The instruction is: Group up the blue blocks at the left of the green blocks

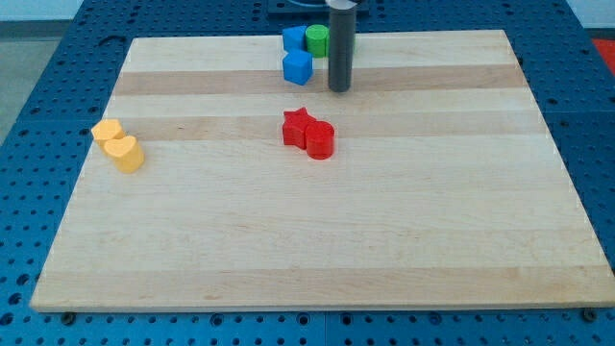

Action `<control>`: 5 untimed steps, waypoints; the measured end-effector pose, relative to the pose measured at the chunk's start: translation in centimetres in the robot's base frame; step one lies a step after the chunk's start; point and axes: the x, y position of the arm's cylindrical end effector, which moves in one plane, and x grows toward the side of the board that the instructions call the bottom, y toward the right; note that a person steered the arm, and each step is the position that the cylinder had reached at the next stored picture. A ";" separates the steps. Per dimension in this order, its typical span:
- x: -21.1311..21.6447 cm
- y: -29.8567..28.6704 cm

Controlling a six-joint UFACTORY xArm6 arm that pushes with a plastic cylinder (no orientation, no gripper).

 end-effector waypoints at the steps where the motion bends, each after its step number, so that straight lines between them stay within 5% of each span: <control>1: 0.0 -2.8; 4: -2.9 -4.0; 5: -0.4 -4.8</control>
